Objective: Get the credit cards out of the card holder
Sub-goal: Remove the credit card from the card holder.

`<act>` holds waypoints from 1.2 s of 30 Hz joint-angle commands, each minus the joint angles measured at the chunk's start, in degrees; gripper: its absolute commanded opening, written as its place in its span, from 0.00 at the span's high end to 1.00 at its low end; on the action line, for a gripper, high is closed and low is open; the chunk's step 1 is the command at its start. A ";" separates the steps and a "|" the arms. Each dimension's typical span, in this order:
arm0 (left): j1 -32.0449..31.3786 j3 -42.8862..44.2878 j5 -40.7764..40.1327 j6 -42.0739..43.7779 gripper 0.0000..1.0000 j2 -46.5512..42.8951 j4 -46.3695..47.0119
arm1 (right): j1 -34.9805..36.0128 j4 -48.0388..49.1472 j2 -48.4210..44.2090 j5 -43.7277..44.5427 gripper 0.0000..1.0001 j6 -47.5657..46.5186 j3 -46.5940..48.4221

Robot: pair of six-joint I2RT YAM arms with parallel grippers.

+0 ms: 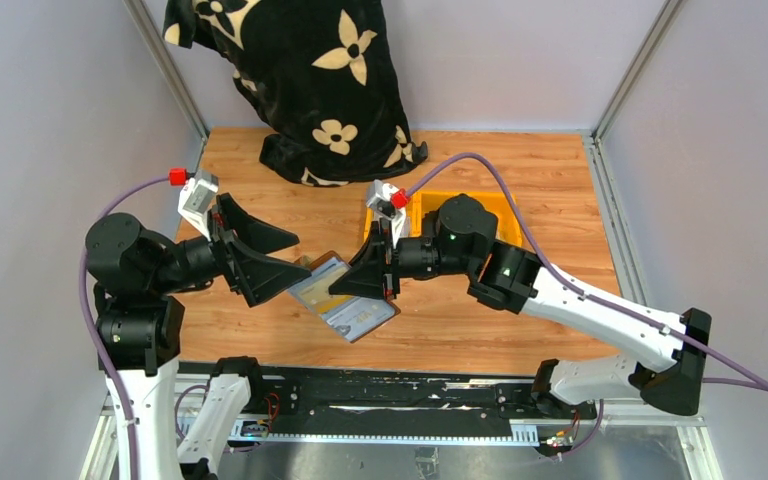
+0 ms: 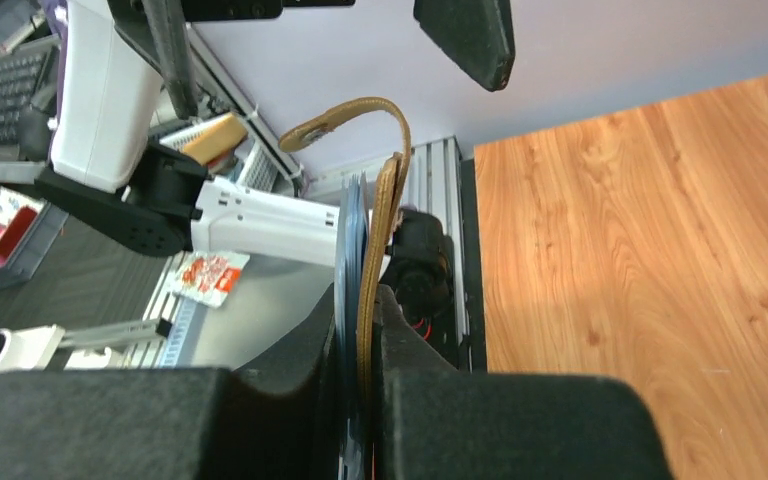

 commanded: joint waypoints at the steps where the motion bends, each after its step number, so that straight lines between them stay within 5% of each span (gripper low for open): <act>1: -0.33 -1.31 3.96 -0.81 0.00 -0.90 1.39 | -1.15 -8.49 0.65 -5.22 1.00 -5.06 5.42; 13: -0.39 -10.41 3.36 9.27 0.06 -7.49 -6.01 | -2.07 -25.43 12.51 -14.12 1.00 -9.67 23.80; 19: -0.32 -10.56 3.21 10.24 0.64 -6.64 -6.01 | -2.07 -26.56 15.29 -16.72 1.00 -9.39 26.86; 23: -0.35 -10.67 2.36 11.54 0.86 -7.04 -6.61 | -2.26 -26.16 15.50 -18.64 0.99 -8.49 27.53; 26: -0.34 -10.53 1.54 11.74 0.98 -7.36 -6.69 | -3.08 -21.73 14.27 -20.89 0.86 -5.01 25.55; 32: -0.38 -9.19 0.86 9.60 1.00 -5.78 -7.04 | -3.81 -9.63 10.10 -24.21 0.55 2.00 16.12; 36: -0.39 -8.74 0.86 1.63 1.00 -4.24 -1.72 | -4.16 -2.54 5.62 -23.56 0.48 4.68 7.64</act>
